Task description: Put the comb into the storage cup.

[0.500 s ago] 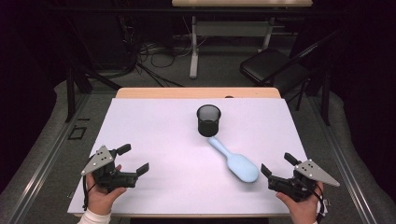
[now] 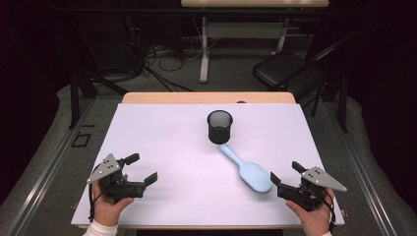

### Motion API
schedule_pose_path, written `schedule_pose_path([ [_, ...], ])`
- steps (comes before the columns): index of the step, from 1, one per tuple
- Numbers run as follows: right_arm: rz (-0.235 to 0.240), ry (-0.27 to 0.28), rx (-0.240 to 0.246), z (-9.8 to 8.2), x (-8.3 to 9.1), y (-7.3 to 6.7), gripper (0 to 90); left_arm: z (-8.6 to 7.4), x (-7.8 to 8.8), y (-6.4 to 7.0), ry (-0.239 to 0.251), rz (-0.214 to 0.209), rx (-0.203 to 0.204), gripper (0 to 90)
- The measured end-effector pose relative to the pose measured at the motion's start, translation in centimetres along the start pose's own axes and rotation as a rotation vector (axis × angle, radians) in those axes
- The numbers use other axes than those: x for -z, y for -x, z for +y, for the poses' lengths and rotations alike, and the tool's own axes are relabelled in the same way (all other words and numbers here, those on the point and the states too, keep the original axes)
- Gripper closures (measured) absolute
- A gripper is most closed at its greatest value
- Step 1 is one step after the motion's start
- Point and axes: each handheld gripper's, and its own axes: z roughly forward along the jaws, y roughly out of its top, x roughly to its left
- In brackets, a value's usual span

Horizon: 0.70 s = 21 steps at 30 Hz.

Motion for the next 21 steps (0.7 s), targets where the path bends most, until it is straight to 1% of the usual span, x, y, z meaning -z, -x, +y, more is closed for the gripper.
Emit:
schedule_pose_path([
  [1,0.013,-0.004,0.006,0.0,-0.1,-0.1,19.4,0.0,0.0,0.0,0.002,0.001,0.003,0.4],
  [2,0.023,-0.024,0.013,-0.1,-0.3,-0.3,21.9,0.0,0.0,0.1,0.003,0.001,0.006,0.4],
  [3,0.020,-0.032,0.017,0.0,-0.3,-0.4,24.0,-0.1,0.0,0.1,0.002,0.001,0.008,0.4],
  [6,0.020,-0.033,0.015,0.0,-0.4,-0.5,25.1,-0.3,0.1,0.2,-0.010,0.005,0.000,0.4],
  [7,0.025,-0.040,0.007,0.0,-0.5,-0.6,25.8,-0.3,0.1,0.2,-0.004,0.006,0.000,0.4],
  [8,0.023,-0.039,0.015,0.0,-0.7,-0.7,28.1,-0.3,0.1,0.2,-0.003,0.007,-0.001,0.4],
  [9,0.023,-0.039,0.015,0.0,-0.7,-0.7,28.1,-0.3,0.1,0.2,-0.002,0.006,0.002,0.4],
  [10,0.029,-0.036,0.016,0.0,-0.8,-0.7,31.1,-0.3,0.1,0.2,-0.002,0.009,0.004,0.4],
  [11,0.029,-0.036,0.016,0.0,-0.8,-0.7,31.1,-0.4,0.1,0.2,-0.001,0.014,0.005,0.4],
  [12,0.043,-0.041,0.004,0.0,-0.8,-0.8,32.9,-0.4,0.1,0.2,0.001,0.009,0.006,0.4],
  [14,0.045,-0.045,0.001,0.0,-1.1,-0.9,33.7,-0.4,0.1,0.3,0.001,0.011,0.008,0.4],
  [16,0.059,-0.049,-0.006,-0.1,-1.2,-1.0,35.1,-0.5,0.0,0.3,0.000,0.012,0.008,0.4],
  [17,0.061,-0.035,-0.008,0.0,-1.4,-1.1,36.4,-0.4,0.0,0.3,-0.002,0.011,0.007,0.4],
  [18,0.061,-0.035,-0.008,0.0,-1.4,-1.1,36.4,-0.4,0.0,0.3,-0.003,0.011,0.006,0.4],
  [20,0.068,-0.040,-0.024,0.2,-1.6,-1.2,36.3,-0.4,-0.1,0.4,-0.003,0.011,0.006,0.4],
  [21,0.067,-0.051,-0.024,0.4,-1.7,-1.2,35.5,-0.4,-0.1,0.4,-0.003,0.009,0.006,0.4],
])
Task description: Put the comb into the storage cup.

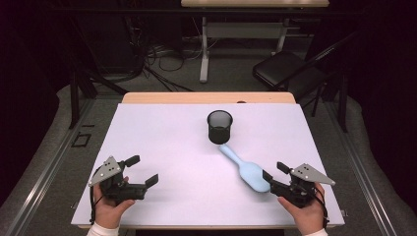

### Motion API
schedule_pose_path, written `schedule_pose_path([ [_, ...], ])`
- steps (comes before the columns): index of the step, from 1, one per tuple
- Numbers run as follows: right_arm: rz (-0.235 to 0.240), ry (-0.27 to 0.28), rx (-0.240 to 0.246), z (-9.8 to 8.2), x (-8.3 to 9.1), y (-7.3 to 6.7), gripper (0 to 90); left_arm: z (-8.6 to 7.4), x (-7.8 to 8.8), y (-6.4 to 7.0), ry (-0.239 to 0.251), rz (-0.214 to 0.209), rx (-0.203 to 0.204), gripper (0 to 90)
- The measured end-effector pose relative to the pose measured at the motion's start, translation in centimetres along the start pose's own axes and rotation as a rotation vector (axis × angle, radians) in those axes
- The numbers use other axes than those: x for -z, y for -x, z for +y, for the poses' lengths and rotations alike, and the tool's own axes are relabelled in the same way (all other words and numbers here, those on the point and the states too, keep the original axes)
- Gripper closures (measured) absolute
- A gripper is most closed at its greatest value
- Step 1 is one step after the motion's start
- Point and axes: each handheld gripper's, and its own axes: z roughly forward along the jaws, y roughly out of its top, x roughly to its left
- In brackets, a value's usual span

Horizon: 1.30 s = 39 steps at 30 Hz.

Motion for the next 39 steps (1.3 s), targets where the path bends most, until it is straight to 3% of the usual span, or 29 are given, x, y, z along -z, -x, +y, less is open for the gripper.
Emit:
schedule_pose_path([
  [4,0.000,-0.015,0.023,0.6,-0.5,-0.3,35.2,0.0,0.0,0.0,-0.001,-0.001,0.001,0.4],
  [8,0.010,-0.056,0.009,1.2,-1.0,-0.3,35.7,0.0,-0.1,0.0,-0.004,-0.002,0.001,0.5],
  [12,0.043,-0.095,-0.023,1.8,-1.6,-0.1,43.2,-0.1,-0.2,0.0,-0.006,-0.004,0.002,0.5],
  [26,0.039,-0.189,-0.005,4.6,-4.8,0.0,62.3,-0.3,-0.2,0.0,-0.017,-0.004,0.001,0.5],
  [39,0.037,-0.231,0.014,6.8,-7.3,-0.5,68.1,-0.3,-0.2,-0.1,-0.017,0.003,0.010,0.5],
])
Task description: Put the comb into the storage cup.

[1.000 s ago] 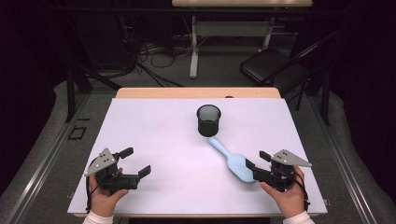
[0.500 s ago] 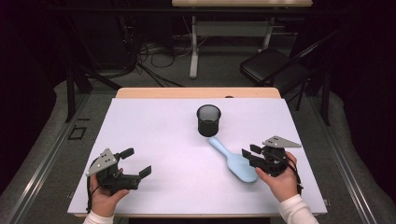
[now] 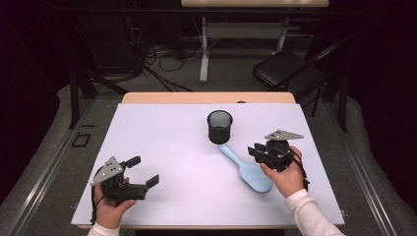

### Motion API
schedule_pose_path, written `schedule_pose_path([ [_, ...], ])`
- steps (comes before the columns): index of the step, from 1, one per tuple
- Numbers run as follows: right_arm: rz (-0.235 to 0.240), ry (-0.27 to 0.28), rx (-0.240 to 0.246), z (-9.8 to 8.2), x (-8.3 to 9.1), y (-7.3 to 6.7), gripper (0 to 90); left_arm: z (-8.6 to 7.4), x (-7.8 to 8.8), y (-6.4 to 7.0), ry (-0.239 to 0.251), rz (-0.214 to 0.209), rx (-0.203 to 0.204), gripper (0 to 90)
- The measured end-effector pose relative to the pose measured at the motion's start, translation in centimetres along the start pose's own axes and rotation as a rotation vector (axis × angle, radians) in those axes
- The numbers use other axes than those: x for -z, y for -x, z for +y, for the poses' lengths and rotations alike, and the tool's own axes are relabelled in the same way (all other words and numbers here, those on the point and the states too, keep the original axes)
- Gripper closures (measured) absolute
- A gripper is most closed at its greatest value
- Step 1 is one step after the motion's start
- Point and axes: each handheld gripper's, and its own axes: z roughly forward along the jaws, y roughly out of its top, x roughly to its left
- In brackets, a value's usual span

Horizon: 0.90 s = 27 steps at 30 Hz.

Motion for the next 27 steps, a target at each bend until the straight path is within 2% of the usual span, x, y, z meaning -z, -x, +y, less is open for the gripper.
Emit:
schedule_pose_path([
  [5,-0.001,-0.019,-0.004,1.0,-0.8,-0.1,71.4,0.0,0.0,-0.1,-0.003,0.001,0.001,0.5],
  [12,-0.005,-0.050,-0.019,2.1,-2.1,-0.2,80.5,0.0,0.0,-0.2,-0.002,0.007,0.006,0.7],
  [19,-0.011,-0.084,-0.032,2.5,-3.6,-0.1,88.5,-0.1,0.0,-0.3,-0.005,0.004,0.007,0.7],
  [23,-0.003,-0.109,-0.055,2.6,-4.5,0.0,89.9,-0.1,0.0,-0.3,-0.008,0.006,0.004,0.8],
  [27,-0.020,-0.131,-0.048,2.6,-5.4,0.2,90.0,-0.1,0.0,-0.3,-0.009,0.006,0.005,0.8],
])
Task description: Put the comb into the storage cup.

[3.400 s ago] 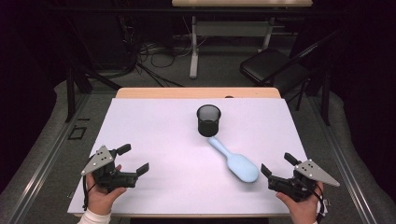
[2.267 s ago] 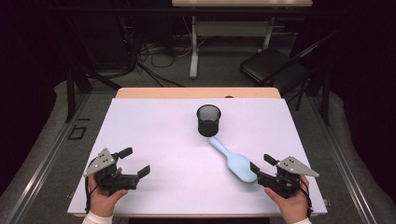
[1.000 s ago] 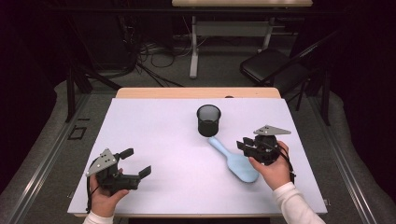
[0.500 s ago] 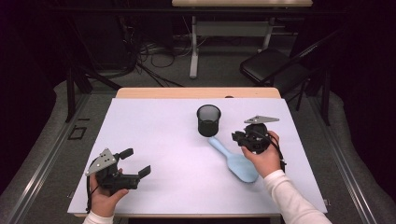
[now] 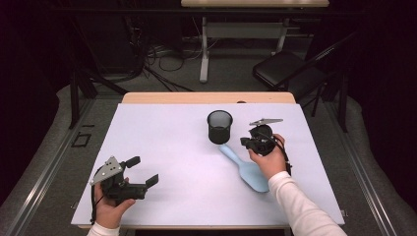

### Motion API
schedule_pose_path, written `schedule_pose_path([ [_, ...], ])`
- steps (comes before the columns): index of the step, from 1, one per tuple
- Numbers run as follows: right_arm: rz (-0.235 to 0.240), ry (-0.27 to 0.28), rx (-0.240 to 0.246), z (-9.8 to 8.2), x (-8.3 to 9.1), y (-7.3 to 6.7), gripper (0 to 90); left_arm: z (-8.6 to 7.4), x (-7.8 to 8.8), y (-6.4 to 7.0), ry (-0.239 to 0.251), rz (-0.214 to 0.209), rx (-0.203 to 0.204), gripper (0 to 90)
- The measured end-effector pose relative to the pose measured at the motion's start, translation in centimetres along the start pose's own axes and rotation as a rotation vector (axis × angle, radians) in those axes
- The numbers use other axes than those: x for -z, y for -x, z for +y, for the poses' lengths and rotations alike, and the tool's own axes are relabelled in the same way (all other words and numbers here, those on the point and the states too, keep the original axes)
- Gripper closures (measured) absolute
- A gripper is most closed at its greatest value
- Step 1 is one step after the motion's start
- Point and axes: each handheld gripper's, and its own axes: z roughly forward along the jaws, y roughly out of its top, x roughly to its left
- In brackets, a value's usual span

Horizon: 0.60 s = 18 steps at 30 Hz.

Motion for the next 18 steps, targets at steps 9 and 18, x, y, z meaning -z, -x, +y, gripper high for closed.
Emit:
schedule_pose_path([
  [9,-0.024,-0.065,-0.009,0.4,-2.1,0.2,90.0,-0.1,0.0,-0.1,-0.001,0.006,0.005,0.9],
  [18,-0.029,-0.104,-0.034,0.6,-4.1,0.1,90.0,-0.1,0.0,-0.2,-0.005,0.005,0.005,1.0],
])
